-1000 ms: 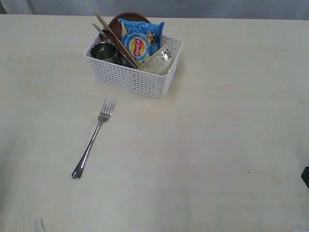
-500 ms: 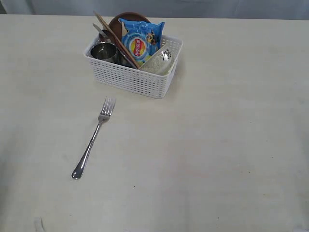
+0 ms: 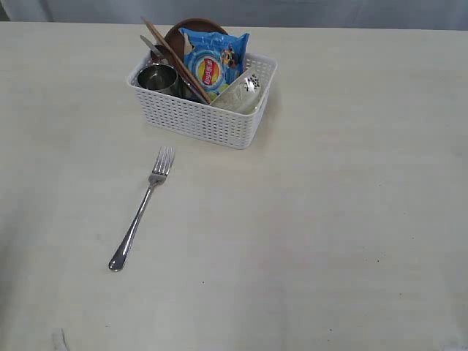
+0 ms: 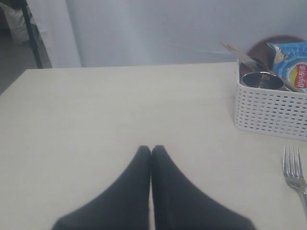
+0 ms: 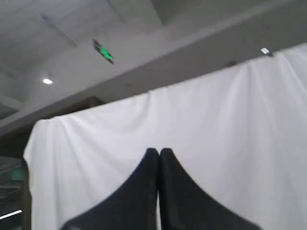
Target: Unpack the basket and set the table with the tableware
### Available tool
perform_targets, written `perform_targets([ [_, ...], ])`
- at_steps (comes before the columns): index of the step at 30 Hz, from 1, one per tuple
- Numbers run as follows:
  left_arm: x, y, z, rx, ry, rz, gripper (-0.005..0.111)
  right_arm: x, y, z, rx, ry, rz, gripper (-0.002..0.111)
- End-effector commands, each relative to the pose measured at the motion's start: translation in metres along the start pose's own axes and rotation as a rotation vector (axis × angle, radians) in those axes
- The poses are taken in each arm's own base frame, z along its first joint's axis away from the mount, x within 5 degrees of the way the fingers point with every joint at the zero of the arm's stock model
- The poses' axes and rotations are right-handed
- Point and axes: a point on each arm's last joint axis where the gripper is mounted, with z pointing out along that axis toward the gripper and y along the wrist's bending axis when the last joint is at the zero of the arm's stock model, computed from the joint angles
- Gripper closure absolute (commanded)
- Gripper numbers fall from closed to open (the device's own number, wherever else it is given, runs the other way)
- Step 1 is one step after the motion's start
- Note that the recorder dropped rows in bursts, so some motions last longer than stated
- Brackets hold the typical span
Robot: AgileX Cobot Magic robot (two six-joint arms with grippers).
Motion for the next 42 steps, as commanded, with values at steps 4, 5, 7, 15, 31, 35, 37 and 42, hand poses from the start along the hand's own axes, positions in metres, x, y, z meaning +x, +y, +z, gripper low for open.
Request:
perform_targets([
  [4, 0.001, 0.000, 0.000, 0.001, 0.000, -0.011, 0.107, -0.026, 0.008, 0.058, 0.124, 0.297, -0.067, 0.109],
  [5, 0.001, 0.000, 0.000, 0.001, 0.000, -0.011, 0.107, -0.026, 0.009, 0.071, 0.137, 0.357, -0.065, 0.109],
  [7, 0.001, 0.000, 0.000, 0.001, 0.000, -0.011, 0.107, -0.021, 0.009, 0.094, 0.172, 0.516, -0.059, 0.108],
  [15, 0.001, 0.000, 0.000, 0.001, 0.000, -0.010, 0.107, 0.034, 0.010, 0.193, 0.142, 1.059, -0.114, 0.085],
  [31, 0.001, 0.000, 0.000, 0.001, 0.000, -0.010, 0.107, 0.259, 0.092, 0.285, -0.301, 1.633, -0.105, 0.074],
  [35, 0.001, 0.000, 0.000, 0.001, 0.000, -0.010, 0.107, 0.316, 0.111, 0.283, -0.398, 1.661, -0.060, 0.074],
  [37, 0.001, 0.000, 0.000, 0.001, 0.000, -0.010, 0.107, 0.336, 0.118, 0.281, -0.458, 1.662, -0.051, 0.074],
  [42, 0.001, 0.000, 0.000, 0.001, 0.000, -0.010, 0.107, 0.380, 0.134, 0.277, -0.545, 1.653, -0.049, 0.074],
])
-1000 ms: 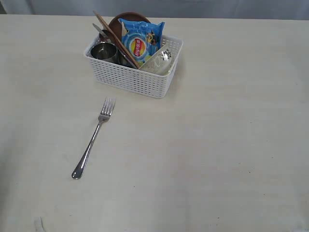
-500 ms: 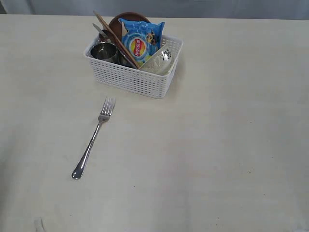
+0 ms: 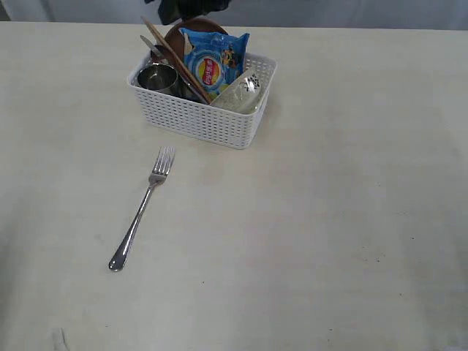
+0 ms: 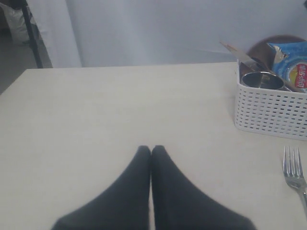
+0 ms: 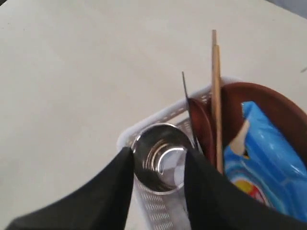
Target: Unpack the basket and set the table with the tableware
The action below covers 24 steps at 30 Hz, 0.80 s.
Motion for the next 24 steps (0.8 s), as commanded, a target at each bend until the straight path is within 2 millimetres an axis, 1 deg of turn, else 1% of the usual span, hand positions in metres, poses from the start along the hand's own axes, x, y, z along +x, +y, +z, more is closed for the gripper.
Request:
perform_targets([
  [1, 0.001, 0.000, 0.000, 0.001, 0.000, -0.010, 0.107, -0.005, 0.004, 0.034, -0.034, -0.015, -0.048, 0.074],
  [5, 0.001, 0.000, 0.000, 0.001, 0.000, -0.010, 0.107, -0.002, 0.006, 0.062, -0.041, -0.015, -0.080, 0.074],
  [8, 0.001, 0.000, 0.000, 0.001, 0.000, -0.010, 0.107, -0.001, 0.004, 0.075, -0.029, -0.034, -0.116, 0.074],
  [10, 0.001, 0.000, 0.000, 0.001, 0.000, -0.010, 0.107, -0.002, 0.001, 0.080, -0.017, -0.054, -0.132, 0.074],
  [16, 0.001, 0.000, 0.000, 0.001, 0.000, -0.010, 0.107, -0.003, -0.006, 0.088, 0.041, -0.106, -0.194, 0.074],
  [18, 0.001, 0.000, 0.000, 0.001, 0.000, -0.010, 0.107, -0.002, -0.009, 0.090, 0.062, -0.102, -0.217, 0.074],
  [24, 0.001, 0.000, 0.000, 0.001, 0.000, -0.010, 0.107, 0.001, -0.008, 0.091, 0.054, -0.073, -0.223, 0.074],
])
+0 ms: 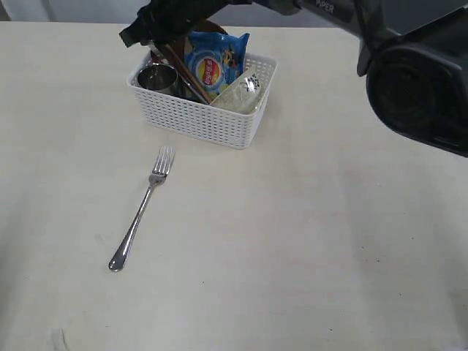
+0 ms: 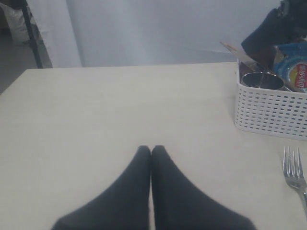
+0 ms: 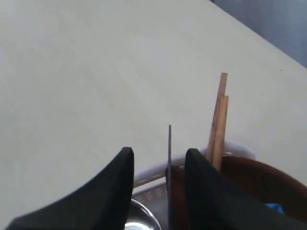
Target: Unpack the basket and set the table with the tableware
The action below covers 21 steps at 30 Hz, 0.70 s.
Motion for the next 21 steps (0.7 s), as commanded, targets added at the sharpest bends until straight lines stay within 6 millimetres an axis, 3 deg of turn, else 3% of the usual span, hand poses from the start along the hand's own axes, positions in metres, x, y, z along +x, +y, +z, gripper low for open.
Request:
perform_targets([
  [1, 0.001, 0.000, 0.000, 0.001, 0.000, -0.010, 0.107, 0.001, 0.003, 0.000, -0.012, 0.026, -0.022, 0.074],
  [8, 0.001, 0.000, 0.000, 0.001, 0.000, -0.010, 0.107, 0.018, 0.002, -0.004, 0.000, 0.230, -0.064, 0.074],
  [16, 0.001, 0.000, 0.000, 0.001, 0.000, -0.007, 0.107, -0.006, -0.001, -0.051, 0.112, 0.267, -0.101, 0.074],
  [18, 0.001, 0.000, 0.000, 0.001, 0.000, -0.007, 0.107, -0.009, -0.009, -0.064, 0.169, 0.282, -0.025, 0.074],
  [21, 0.001, 0.000, 0.000, 0.001, 0.000, -0.007, 0.107, -0.004, -0.036, -0.086, 0.244, 0.336, 0.100, 0.074],
])
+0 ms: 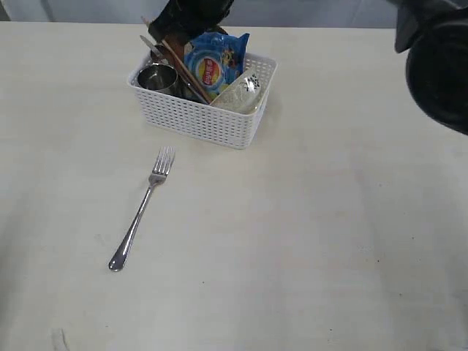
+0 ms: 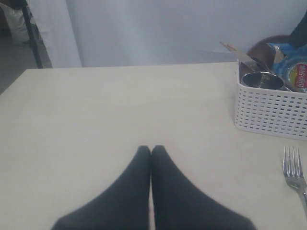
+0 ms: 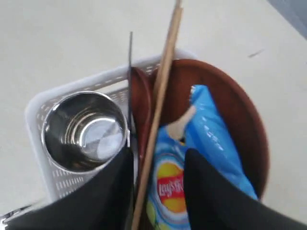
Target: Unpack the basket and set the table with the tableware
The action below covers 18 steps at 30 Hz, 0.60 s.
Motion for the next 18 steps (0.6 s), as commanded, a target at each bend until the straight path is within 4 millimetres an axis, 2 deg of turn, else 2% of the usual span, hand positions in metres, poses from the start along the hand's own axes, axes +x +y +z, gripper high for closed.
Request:
perform_targets([
  [1, 0.001, 0.000, 0.000, 0.001, 0.000, -0.007, 0.107, 0.016, -0.047, -0.027, 0.087, 0.089, 0.187, 0.074],
  [6, 0.001, 0.000, 0.000, 0.001, 0.000, -0.007, 0.107, 0.049, -0.104, -0.045, 0.109, 0.200, 0.422, 0.074],
  [9, 0.001, 0.000, 0.000, 0.001, 0.000, -0.007, 0.107, 0.066, -0.122, -0.041, 0.039, 0.225, 0.528, 0.074],
  [14, 0.001, 0.000, 0.000, 0.001, 0.000, -0.007, 0.107, 0.089, -0.127, -0.019, -0.028, 0.253, 0.605, 0.074],
  [18, 0.001, 0.000, 0.000, 0.001, 0.000, -0.007, 0.107, 0.094, -0.118, 0.006, -0.043, 0.245, 0.612, 0.074],
])
